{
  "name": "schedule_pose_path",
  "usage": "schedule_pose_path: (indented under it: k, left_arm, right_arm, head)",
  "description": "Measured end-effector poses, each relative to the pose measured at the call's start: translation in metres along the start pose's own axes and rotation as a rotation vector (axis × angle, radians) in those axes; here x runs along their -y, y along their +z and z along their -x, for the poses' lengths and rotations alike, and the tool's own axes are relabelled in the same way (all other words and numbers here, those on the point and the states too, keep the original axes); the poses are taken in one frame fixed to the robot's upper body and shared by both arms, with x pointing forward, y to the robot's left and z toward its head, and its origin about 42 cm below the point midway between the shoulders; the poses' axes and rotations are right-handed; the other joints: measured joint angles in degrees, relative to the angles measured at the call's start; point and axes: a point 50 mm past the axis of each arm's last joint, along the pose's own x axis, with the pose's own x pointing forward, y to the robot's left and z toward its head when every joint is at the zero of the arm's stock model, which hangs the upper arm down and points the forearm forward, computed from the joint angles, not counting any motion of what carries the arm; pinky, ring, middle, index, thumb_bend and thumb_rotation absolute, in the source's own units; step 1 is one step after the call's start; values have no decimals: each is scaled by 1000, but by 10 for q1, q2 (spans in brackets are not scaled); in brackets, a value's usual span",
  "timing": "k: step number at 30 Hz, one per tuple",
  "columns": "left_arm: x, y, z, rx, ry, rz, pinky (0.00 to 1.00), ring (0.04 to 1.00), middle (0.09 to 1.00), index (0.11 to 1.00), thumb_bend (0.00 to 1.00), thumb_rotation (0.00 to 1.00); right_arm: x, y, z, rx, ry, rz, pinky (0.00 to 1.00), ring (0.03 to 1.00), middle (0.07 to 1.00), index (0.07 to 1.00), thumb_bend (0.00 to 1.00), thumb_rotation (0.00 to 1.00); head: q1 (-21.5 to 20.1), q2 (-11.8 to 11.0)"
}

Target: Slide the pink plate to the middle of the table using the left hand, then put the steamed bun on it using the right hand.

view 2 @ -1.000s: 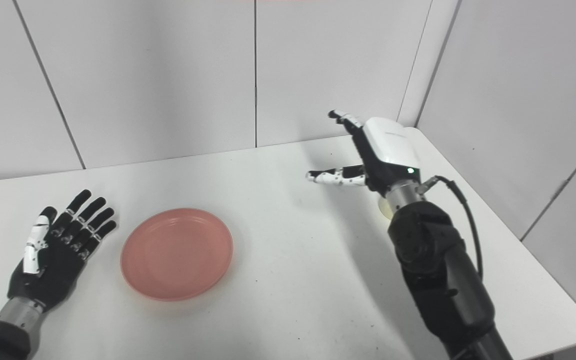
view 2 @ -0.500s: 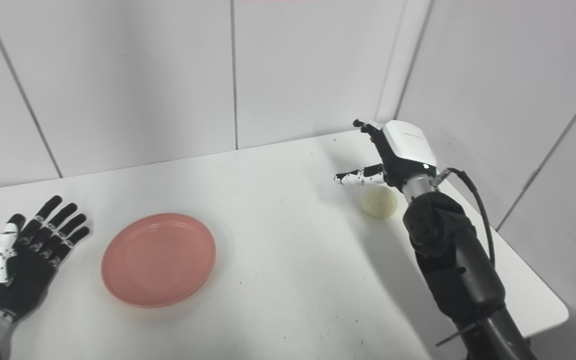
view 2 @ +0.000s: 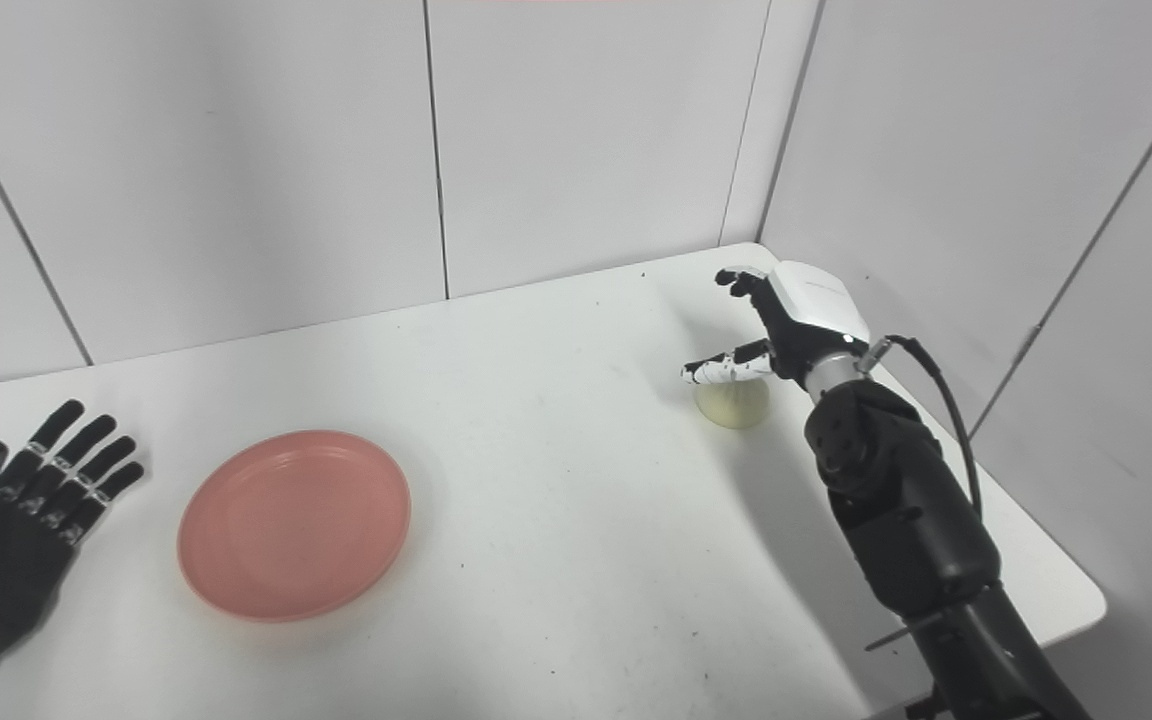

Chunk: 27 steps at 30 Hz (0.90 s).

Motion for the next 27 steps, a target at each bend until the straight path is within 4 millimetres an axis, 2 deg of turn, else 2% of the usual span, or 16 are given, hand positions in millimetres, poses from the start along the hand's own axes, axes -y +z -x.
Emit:
schedule_pose_path:
  k: [4, 10, 13, 18, 22, 27]
  left_arm:
    - [-2, 1, 1, -1, 2, -4, 846, 843, 865, 880, 458, 954]
    - [-7, 4, 3, -2, 9, -8, 839, 837, 854, 874, 454, 960]
    - [-10, 5, 4, -1, 13, -2, 835, 834, 852, 872, 461, 925]
    - [-11, 5, 5, 2, 14, 3, 834, 834, 853, 873, 467, 910]
    - [-11, 5, 5, 2, 13, 1, 833, 834, 855, 875, 463, 908]
    - [-11, 6, 5, 3, 14, 0, 833, 831, 853, 875, 464, 907]
  right_arm:
    - [-3, -3, -1, -13, 20, 6, 671, 776, 814, 812, 949, 457]
    - [-13, -19, -7, -80, 68, 11, 672, 788, 817, 821, 977, 498]
    - [-16, -24, -9, -101, 82, 15, 642, 764, 805, 814, 947, 453]
    - [-18, -24, -9, -105, 81, 15, 662, 791, 822, 806, 925, 421]
    - [-19, -24, -10, -107, 79, 5, 633, 768, 810, 800, 916, 409]
    - [-22, -29, -11, -125, 98, -21, 652, 754, 788, 800, 906, 396]
  head:
    - [-4, 4]
    - [-7, 10]
    - [-9, 13]
    - [-11, 18]
    - [-11, 20]
    - [-11, 24]
